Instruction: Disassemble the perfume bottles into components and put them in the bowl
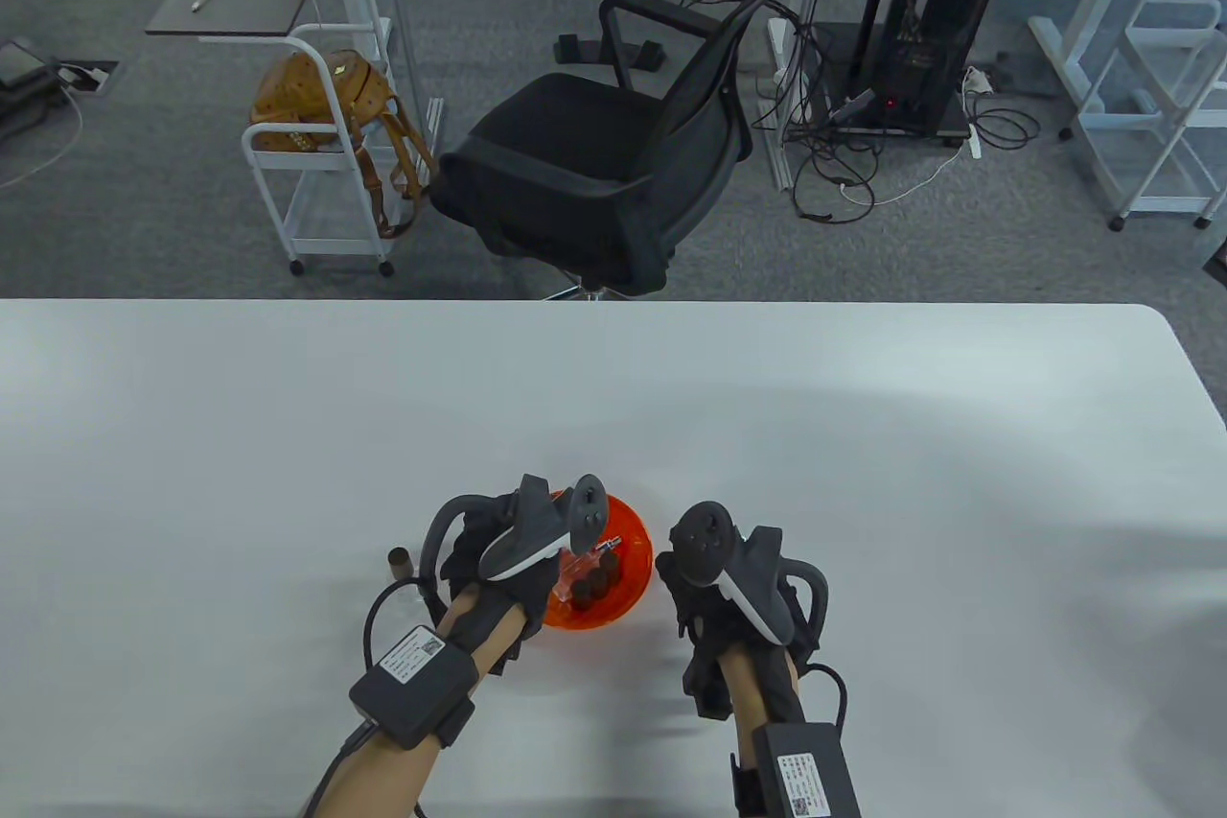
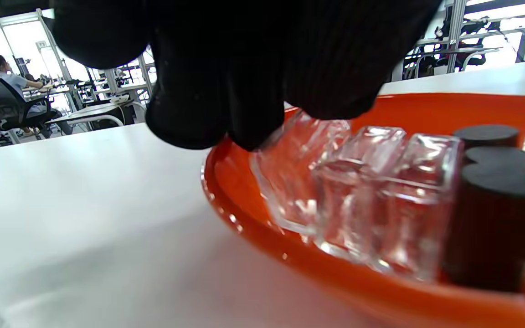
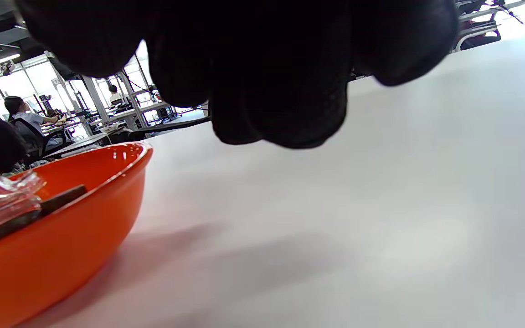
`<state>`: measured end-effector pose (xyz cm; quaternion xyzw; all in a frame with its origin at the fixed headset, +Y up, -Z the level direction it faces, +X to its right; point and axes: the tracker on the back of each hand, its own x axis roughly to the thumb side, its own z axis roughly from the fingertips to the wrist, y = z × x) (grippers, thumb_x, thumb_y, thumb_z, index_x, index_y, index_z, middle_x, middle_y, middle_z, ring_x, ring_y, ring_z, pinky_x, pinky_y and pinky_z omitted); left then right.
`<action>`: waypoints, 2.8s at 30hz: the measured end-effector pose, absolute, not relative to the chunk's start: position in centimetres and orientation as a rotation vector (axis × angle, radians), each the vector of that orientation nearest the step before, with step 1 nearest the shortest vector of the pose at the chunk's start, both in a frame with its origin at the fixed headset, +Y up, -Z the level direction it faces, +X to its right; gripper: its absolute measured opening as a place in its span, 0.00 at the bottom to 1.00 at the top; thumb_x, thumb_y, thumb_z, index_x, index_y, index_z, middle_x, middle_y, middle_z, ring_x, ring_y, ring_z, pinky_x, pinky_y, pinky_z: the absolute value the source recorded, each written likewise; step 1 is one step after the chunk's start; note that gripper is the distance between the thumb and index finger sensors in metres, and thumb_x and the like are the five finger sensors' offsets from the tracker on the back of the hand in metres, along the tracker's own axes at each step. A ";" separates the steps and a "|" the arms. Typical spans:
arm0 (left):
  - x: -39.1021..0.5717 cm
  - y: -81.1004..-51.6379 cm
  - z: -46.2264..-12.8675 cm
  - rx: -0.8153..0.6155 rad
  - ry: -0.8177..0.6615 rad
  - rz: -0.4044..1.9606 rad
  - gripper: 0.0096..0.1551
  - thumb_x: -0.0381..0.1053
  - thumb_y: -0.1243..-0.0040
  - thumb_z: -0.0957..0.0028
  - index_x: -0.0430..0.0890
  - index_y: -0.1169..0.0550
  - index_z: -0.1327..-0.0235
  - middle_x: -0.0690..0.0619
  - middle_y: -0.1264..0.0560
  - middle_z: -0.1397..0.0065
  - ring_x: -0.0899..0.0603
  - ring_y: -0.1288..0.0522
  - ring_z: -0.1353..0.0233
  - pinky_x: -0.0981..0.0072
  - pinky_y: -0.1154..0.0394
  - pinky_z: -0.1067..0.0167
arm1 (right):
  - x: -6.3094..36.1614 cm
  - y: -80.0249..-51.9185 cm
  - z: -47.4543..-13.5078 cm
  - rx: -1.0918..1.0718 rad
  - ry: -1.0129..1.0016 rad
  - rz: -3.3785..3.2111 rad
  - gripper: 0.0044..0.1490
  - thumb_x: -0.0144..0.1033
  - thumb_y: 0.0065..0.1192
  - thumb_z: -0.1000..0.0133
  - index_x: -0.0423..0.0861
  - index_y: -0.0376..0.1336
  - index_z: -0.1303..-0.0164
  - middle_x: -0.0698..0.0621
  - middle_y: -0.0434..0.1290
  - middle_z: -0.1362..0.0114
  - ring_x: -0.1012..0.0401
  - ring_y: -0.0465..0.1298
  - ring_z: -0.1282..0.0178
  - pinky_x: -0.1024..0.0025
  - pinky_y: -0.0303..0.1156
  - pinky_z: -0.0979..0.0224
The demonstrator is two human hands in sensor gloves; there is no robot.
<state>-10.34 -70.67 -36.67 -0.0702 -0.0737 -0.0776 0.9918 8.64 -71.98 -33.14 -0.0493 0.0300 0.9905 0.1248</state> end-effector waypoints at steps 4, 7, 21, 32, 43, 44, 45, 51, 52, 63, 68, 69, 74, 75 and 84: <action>-12.2 -68.5 -35.9 -0.105 -0.134 -0.094 0.33 0.53 0.30 0.54 0.53 0.20 0.31 0.49 0.14 0.32 0.40 0.14 0.41 0.43 0.25 0.41 | 8.7 -72.0 -33.2 -0.144 0.089 2.879 0.35 0.56 0.61 0.55 0.55 0.69 0.38 0.53 0.82 0.37 0.63 0.87 0.55 0.49 0.77 0.38; -15.0 -66.2 -35.3 -0.063 -0.107 -0.021 0.34 0.53 0.30 0.54 0.52 0.20 0.30 0.48 0.15 0.31 0.39 0.14 0.40 0.42 0.26 0.40 | 8.7 -72.0 -33.1 -0.143 0.096 2.889 0.35 0.56 0.61 0.56 0.56 0.69 0.38 0.53 0.82 0.37 0.63 0.87 0.55 0.49 0.77 0.38; -29.5 -71.0 -32.4 -0.158 -0.023 0.327 0.56 0.62 0.28 0.60 0.44 0.35 0.18 0.41 0.28 0.19 0.32 0.23 0.28 0.35 0.33 0.32 | 8.1 -72.3 -32.7 -0.094 0.139 2.896 0.34 0.56 0.61 0.56 0.55 0.70 0.39 0.53 0.82 0.38 0.63 0.87 0.55 0.49 0.77 0.38; -30.0 -76.4 -33.5 -0.230 -0.045 0.373 0.42 0.60 0.25 0.61 0.53 0.22 0.29 0.48 0.19 0.28 0.37 0.20 0.35 0.36 0.31 0.34 | 7.9 -72.5 -32.6 -0.083 0.166 2.896 0.34 0.56 0.60 0.56 0.55 0.70 0.39 0.53 0.82 0.38 0.63 0.87 0.54 0.49 0.77 0.38; -29.0 -74.5 -32.9 -0.094 -0.125 0.447 0.32 0.57 0.26 0.60 0.53 0.17 0.39 0.48 0.13 0.33 0.37 0.14 0.38 0.37 0.27 0.36 | 7.3 -71.9 -32.4 -0.048 0.127 2.868 0.35 0.56 0.60 0.56 0.56 0.70 0.39 0.53 0.82 0.38 0.63 0.87 0.54 0.49 0.77 0.37; -28.6 -73.8 -32.7 -0.064 -0.140 0.456 0.32 0.57 0.26 0.60 0.51 0.17 0.39 0.48 0.12 0.35 0.38 0.13 0.39 0.38 0.26 0.37 | 7.1 -71.7 -32.3 -0.036 0.114 2.863 0.34 0.56 0.60 0.56 0.56 0.70 0.39 0.54 0.82 0.38 0.63 0.87 0.54 0.49 0.77 0.37; -28.2 -73.3 -32.5 -0.048 -0.164 0.461 0.33 0.57 0.26 0.60 0.51 0.17 0.39 0.48 0.11 0.37 0.39 0.12 0.40 0.38 0.25 0.38 | 6.9 -71.5 -32.3 -0.025 0.103 2.858 0.34 0.56 0.60 0.56 0.56 0.70 0.39 0.54 0.82 0.38 0.63 0.87 0.54 0.49 0.77 0.37; -24.4 -71.1 -30.3 0.021 -0.298 0.402 0.32 0.57 0.26 0.58 0.51 0.18 0.38 0.48 0.13 0.37 0.40 0.13 0.41 0.39 0.26 0.38 | 4.0 -68.9 -30.7 0.144 -0.093 2.762 0.34 0.56 0.60 0.56 0.57 0.70 0.40 0.55 0.82 0.37 0.64 0.87 0.53 0.50 0.77 0.36; -24.1 -71.2 -30.2 0.020 -0.306 0.390 0.32 0.57 0.26 0.58 0.52 0.17 0.38 0.48 0.13 0.38 0.40 0.13 0.42 0.39 0.26 0.38 | 3.6 -68.6 -30.5 0.170 -0.108 2.744 0.34 0.57 0.60 0.56 0.58 0.70 0.40 0.55 0.82 0.37 0.64 0.87 0.52 0.50 0.77 0.35; -21.6 -71.7 -29.3 -0.004 -0.394 0.290 0.31 0.58 0.26 0.58 0.55 0.16 0.38 0.48 0.13 0.39 0.40 0.14 0.43 0.39 0.26 0.39 | -2.4 -68.8 -28.2 0.436 -0.140 2.655 0.38 0.58 0.68 0.60 0.63 0.65 0.37 0.59 0.77 0.34 0.67 0.85 0.48 0.52 0.76 0.32; -20.9 -72.0 -29.0 -0.020 -0.413 0.252 0.31 0.57 0.27 0.58 0.53 0.16 0.38 0.47 0.14 0.38 0.40 0.14 0.43 0.39 0.26 0.39 | -2.6 -68.9 -28.2 0.445 -0.164 2.655 0.31 0.53 0.70 0.60 0.63 0.70 0.44 0.60 0.80 0.39 0.69 0.86 0.53 0.54 0.78 0.34; -20.9 -72.1 -29.1 -0.019 -0.391 0.233 0.31 0.57 0.27 0.57 0.52 0.17 0.38 0.48 0.14 0.38 0.40 0.14 0.43 0.39 0.26 0.39 | -1.9 -68.3 -28.4 0.404 -0.212 2.628 0.30 0.53 0.70 0.59 0.62 0.70 0.44 0.60 0.80 0.39 0.69 0.86 0.53 0.54 0.78 0.34; -22.0 -72.3 -29.6 -0.035 -0.331 0.265 0.31 0.57 0.28 0.57 0.51 0.17 0.39 0.47 0.13 0.37 0.39 0.13 0.42 0.39 0.25 0.39 | 1.7 -67.8 -29.5 0.223 -0.346 2.691 0.30 0.51 0.70 0.58 0.61 0.70 0.43 0.57 0.79 0.37 0.67 0.85 0.53 0.52 0.77 0.35; -22.3 -72.3 -29.6 -0.042 -0.320 0.275 0.31 0.57 0.28 0.56 0.50 0.17 0.39 0.47 0.12 0.37 0.39 0.13 0.42 0.39 0.25 0.39 | 2.2 -68.2 -29.8 0.204 -0.354 2.764 0.30 0.51 0.70 0.58 0.60 0.71 0.43 0.56 0.79 0.37 0.67 0.85 0.54 0.52 0.77 0.35; -22.8 -72.3 -29.8 -0.056 -0.310 0.299 0.31 0.56 0.29 0.55 0.50 0.18 0.37 0.47 0.12 0.37 0.39 0.11 0.42 0.39 0.24 0.40 | 2.1 -71.7 -31.4 0.150 -0.191 3.150 0.31 0.50 0.72 0.59 0.59 0.72 0.43 0.57 0.79 0.37 0.67 0.84 0.55 0.51 0.77 0.35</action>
